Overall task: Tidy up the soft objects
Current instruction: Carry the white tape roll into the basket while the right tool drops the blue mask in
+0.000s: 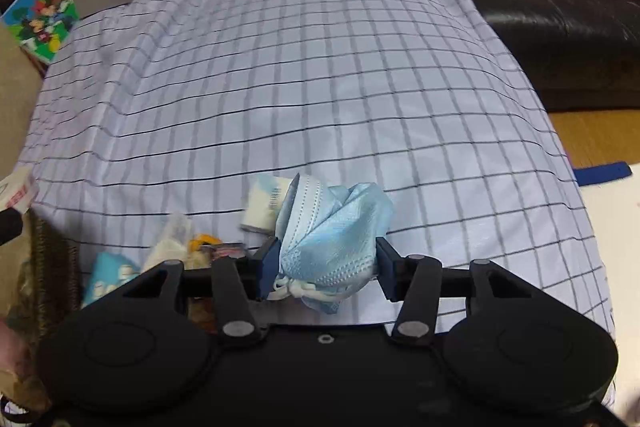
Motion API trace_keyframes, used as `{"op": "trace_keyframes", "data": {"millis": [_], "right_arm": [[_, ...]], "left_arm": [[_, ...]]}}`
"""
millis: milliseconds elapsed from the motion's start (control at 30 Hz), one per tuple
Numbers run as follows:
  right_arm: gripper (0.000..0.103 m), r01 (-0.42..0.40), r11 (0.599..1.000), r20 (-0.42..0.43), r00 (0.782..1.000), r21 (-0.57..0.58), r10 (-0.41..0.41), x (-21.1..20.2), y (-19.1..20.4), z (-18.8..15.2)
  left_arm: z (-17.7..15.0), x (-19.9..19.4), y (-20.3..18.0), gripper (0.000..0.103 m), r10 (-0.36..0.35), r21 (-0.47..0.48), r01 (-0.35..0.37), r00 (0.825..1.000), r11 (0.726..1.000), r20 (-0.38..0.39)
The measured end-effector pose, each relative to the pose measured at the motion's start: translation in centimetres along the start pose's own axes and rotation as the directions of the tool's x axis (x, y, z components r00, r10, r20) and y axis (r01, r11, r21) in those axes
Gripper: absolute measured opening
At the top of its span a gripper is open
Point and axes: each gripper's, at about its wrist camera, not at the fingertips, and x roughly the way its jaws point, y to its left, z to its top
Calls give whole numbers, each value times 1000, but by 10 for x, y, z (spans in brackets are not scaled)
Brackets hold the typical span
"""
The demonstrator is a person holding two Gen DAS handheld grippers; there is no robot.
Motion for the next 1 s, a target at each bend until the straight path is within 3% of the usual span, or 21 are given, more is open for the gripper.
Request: {"op": "trace_keyframes", "data": {"millis": [200,433,633,900,1000], "right_arm": [[49,-60,996,19,998,-61,61,-17,37,-2],[49,-152,980,42,986,-125,159,-40,88,-3],[49,-252,946,26,965,-206,262,-57,143,-13],[49,-376,875,-26,922,-306,387,-78,216,-35],[50,-389,864,-27,915,-320,402,-80,237,-37]], "left_arm": [[1,-12,41,85,88,-56,-87,996,995,33],[2,-4,91,85,163,-157,-162,987,974,-8],[-2,7,116,85,262,-167,-266,964,950,-43],[-6,10,137,85,253,-199,-266,964,943,-87],[-7,10,139,85,254,-190,-267,963,945,-90]]}}
